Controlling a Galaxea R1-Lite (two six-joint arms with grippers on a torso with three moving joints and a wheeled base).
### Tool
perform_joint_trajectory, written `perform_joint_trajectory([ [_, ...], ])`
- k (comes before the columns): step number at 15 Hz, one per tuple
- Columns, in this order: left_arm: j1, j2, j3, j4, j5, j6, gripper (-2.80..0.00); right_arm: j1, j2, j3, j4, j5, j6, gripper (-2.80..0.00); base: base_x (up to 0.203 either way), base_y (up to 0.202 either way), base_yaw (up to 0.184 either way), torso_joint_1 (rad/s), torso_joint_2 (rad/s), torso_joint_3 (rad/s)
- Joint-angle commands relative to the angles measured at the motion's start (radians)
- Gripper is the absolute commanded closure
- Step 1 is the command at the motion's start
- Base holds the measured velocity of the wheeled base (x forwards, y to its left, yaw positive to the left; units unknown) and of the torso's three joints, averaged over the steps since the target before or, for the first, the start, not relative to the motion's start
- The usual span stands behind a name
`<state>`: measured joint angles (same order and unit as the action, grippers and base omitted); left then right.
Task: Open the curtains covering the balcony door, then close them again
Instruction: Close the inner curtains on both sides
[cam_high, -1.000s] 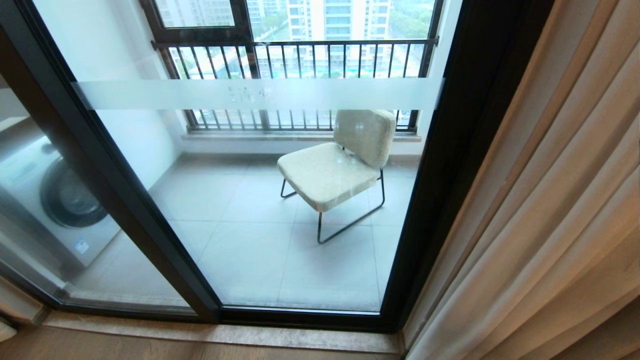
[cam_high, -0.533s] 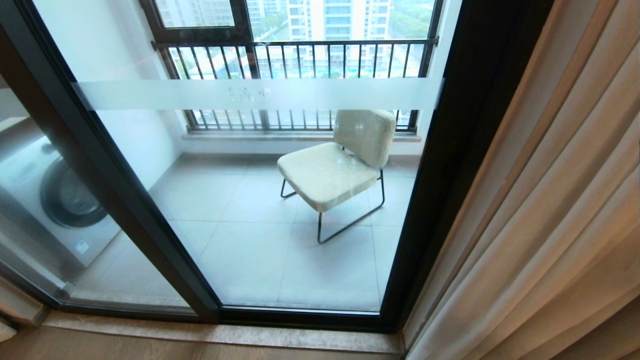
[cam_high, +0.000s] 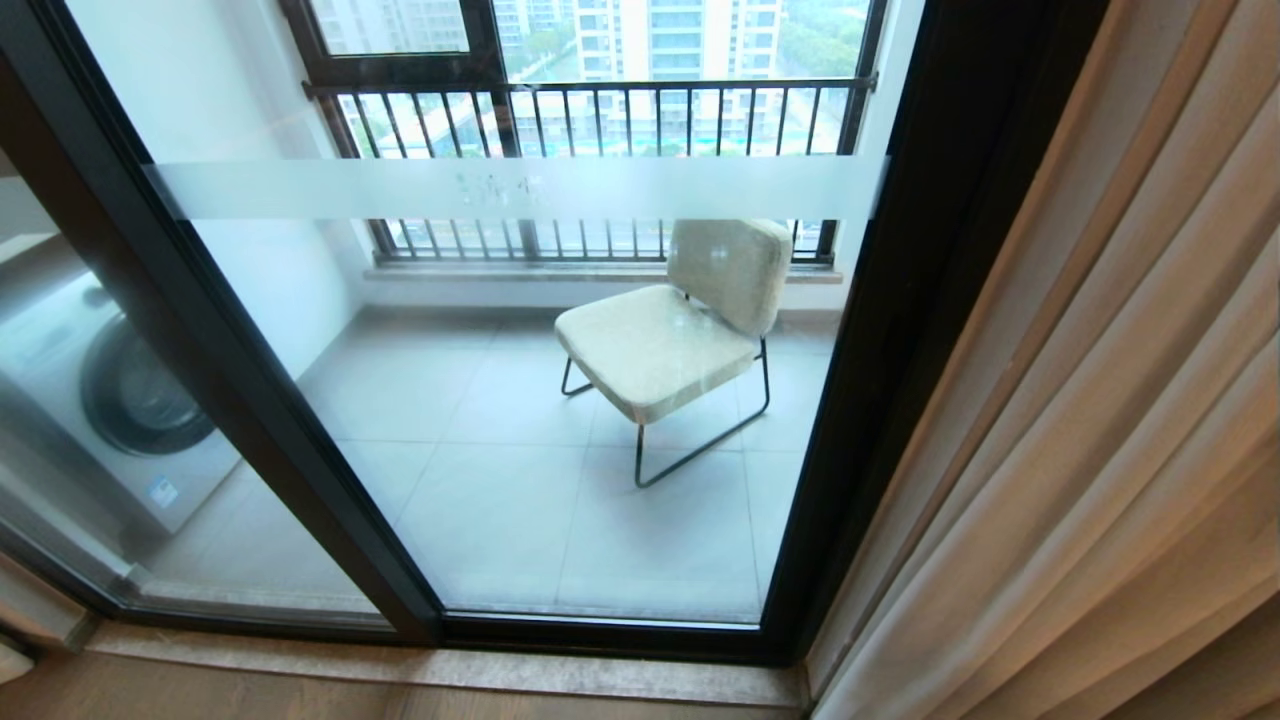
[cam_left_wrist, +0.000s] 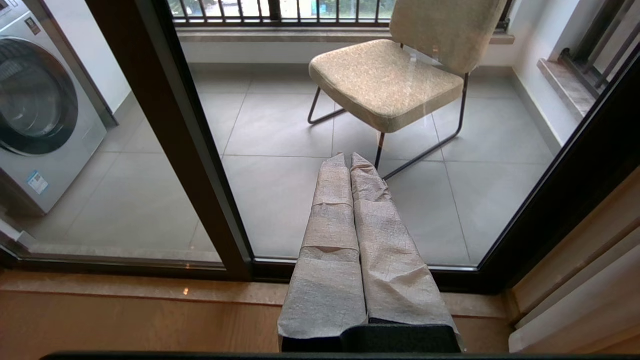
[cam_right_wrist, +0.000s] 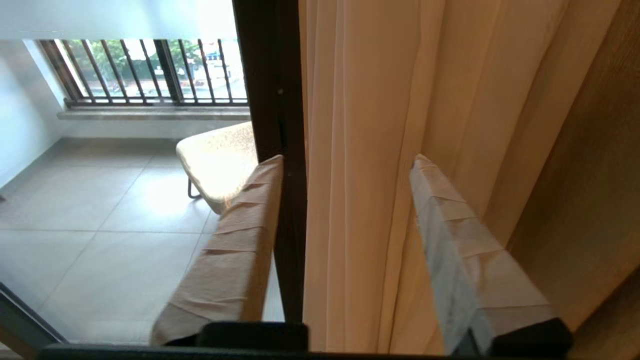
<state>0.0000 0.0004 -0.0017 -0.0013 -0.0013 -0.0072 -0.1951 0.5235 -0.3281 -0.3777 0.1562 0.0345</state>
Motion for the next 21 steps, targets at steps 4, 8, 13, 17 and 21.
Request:
perform_joint_trajectory([
  [4,0.0,0.0,0.0,0.0,0.0,0.0,0.0,-0.003,0.182,-0.177,-0.008,0.0,0.059,-2.8,0.0,0.0,0.0,0.0,0.0,0.0],
  [8,0.0,0.0,0.0,0.0,0.001,0.0,0.0,-0.004,0.355,-0.319,-0.121,0.0,0.112,-2.8,0.0,0.0,0.0,0.0,0.0,0.0],
  [13,0.0,0.0,0.0,0.0,0.001,0.0,0.0,-0.012,0.555,-0.462,-0.229,0.0,0.133,-2.8,0.0,0.0,0.0,0.0,0.0,0.0],
  [17,0.0,0.0,0.0,0.0,0.0,0.0,0.0,-0.069,0.691,-0.572,-0.275,-0.001,0.176,-2.8,0.0,0.0,0.0,0.0,0.0,0.0],
  [21,0.0,0.0,0.0,0.0,0.001,0.0,0.0,-0.102,0.801,-0.681,-0.285,0.0,0.179,-2.8,0.0,0.0,0.0,0.0,0.0,0.0],
])
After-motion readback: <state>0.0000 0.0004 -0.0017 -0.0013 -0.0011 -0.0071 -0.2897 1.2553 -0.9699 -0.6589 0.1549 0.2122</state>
